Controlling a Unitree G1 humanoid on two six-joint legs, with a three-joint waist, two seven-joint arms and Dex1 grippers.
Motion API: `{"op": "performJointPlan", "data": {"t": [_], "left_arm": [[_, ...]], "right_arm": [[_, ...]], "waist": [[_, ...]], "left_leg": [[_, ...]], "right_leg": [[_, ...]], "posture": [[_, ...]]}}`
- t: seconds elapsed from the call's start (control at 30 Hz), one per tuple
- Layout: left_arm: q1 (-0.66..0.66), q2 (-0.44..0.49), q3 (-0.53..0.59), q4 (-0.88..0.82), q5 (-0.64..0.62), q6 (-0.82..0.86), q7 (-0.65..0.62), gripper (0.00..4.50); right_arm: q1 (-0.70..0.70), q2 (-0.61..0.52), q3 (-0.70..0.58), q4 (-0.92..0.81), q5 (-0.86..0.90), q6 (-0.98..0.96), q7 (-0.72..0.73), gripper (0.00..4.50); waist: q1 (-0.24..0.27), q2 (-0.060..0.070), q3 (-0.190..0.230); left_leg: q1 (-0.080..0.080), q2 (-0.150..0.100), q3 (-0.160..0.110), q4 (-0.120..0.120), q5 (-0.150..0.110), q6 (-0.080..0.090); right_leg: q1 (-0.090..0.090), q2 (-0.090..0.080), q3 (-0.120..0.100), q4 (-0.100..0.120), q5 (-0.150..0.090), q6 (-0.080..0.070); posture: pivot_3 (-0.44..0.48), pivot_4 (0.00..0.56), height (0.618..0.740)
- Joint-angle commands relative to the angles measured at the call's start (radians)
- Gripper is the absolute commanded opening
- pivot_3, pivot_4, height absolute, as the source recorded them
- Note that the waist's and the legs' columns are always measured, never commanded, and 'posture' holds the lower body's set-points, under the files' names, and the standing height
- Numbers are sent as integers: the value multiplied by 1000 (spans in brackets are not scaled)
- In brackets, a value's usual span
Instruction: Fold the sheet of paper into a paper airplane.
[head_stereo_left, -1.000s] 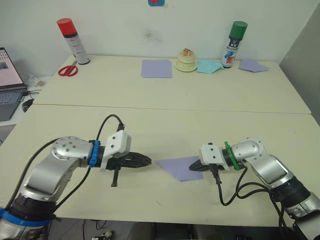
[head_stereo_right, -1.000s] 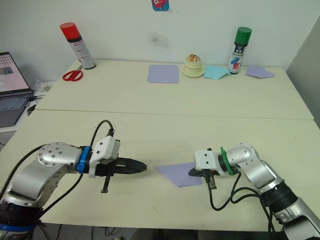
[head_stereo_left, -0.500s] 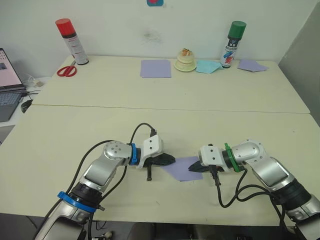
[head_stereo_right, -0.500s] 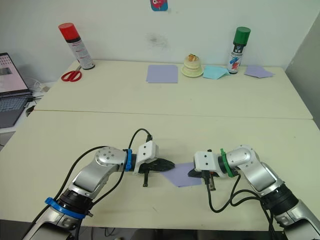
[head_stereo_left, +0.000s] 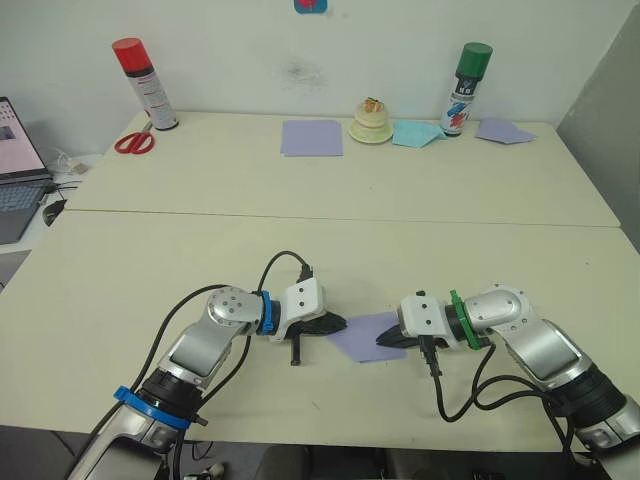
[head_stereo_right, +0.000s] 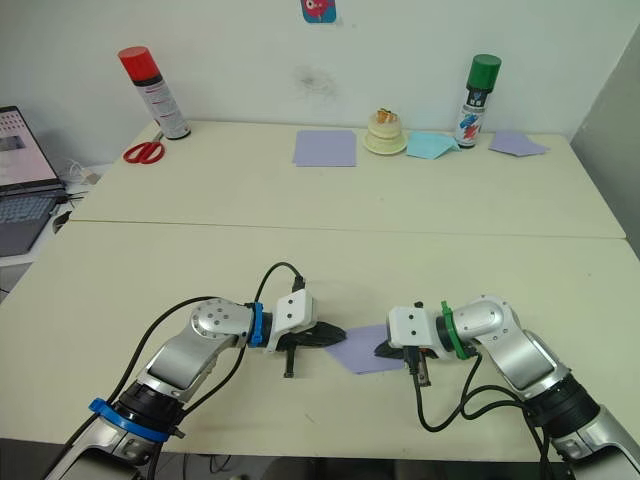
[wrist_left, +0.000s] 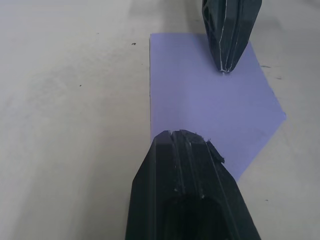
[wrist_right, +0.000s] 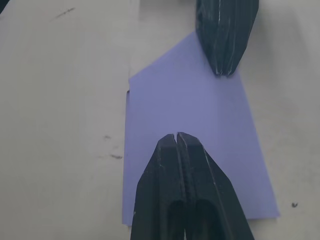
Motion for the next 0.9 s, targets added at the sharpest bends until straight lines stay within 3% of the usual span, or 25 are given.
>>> {"op": "performJointPlan", "data": {"t": [0.03,0.2,0.33,0.57,0.9], "left_arm": [[-1,-13,-18,40,10,31,-8,26],[-12,-22,-17,60,6,52,-24,0],[-29,-34,-7,78,-6,90,-23,0],[-21,-30,-14,55,-5,106,-35,0],[-11,-19,-14,41,-6,113,-43,0]], "right_arm": [[-11,0,-79,-53,50,-87,-3,0],[43,-13,-152,-103,106,-212,6,1642],[110,-31,-142,-56,6,-470,-16,3118],[148,0,-115,67,-128,-699,-117,3118],[162,17,-64,108,-197,-758,-185,3118]], "waist": [[1,0,0],[2,0,-1],[2,0,-2],[2,0,-2],[1,0,-2]], "left_leg": [[0,0,0,0,0,0],[0,-1,0,0,0,0],[1,-1,1,0,0,0],[7,-1,2,0,0,0],[14,0,2,-2,0,0]], "right_leg": [[0,0,0,0,0,0],[1,0,-1,-1,0,0],[2,0,-1,-1,0,0],[8,1,0,-1,0,0],[14,1,1,-4,0,0]], "posture": [[0,150,740],[0,150,740],[0,150,740],[0,150,740],[0,150,740]]}}
